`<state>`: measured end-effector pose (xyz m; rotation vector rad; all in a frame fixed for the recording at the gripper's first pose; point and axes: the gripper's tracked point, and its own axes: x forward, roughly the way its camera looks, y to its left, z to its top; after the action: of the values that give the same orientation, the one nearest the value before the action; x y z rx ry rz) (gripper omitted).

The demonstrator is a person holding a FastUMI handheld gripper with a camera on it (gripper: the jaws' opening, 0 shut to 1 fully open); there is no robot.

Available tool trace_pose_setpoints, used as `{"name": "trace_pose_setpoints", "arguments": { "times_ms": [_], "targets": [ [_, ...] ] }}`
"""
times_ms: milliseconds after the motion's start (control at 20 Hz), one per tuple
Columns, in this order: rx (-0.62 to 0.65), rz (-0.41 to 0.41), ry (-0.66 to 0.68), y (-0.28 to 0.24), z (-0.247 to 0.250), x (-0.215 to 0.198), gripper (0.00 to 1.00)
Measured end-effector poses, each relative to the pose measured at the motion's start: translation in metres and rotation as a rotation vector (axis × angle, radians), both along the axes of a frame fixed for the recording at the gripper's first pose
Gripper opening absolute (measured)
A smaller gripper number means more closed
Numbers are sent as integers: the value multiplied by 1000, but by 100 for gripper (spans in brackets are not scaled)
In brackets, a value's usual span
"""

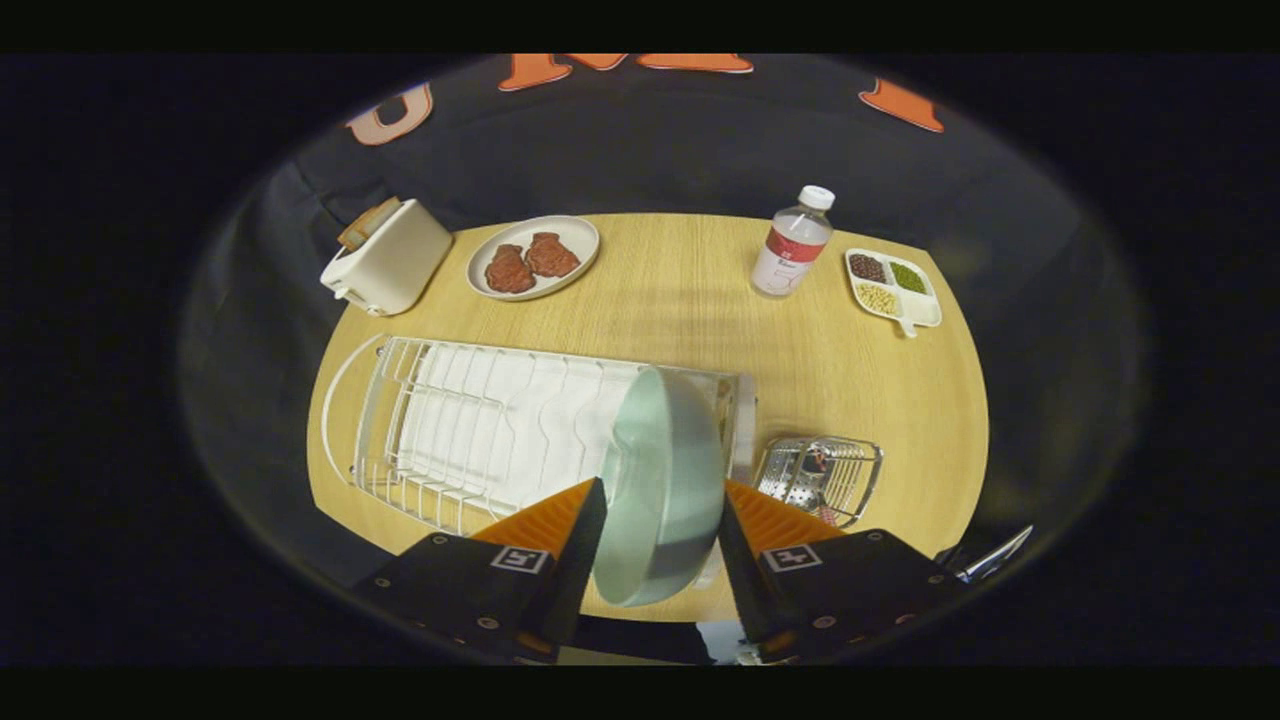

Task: Take the plate from the dish rack, then take the spoon from the basket and place it into the plate.

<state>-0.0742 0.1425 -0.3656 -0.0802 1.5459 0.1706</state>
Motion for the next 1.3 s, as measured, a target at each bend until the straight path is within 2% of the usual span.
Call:
{"name": "trace_pose_setpoints", "arguments": {
  "times_ms": [200,300,500,700,850,1300],
  "targets": [
    [-100,38,62,-5,-8,-19,45],
    [-136,47,51,-4,-8,-20,40],
    [-210,40,35,-11,-3,-21,37],
    [-271,-50,-20,-22,11,-8,30],
    [-318,-66,-89,-36,30,2,28],
    [-197,-170,-152,-51,84,-14,25]
  ]
}}
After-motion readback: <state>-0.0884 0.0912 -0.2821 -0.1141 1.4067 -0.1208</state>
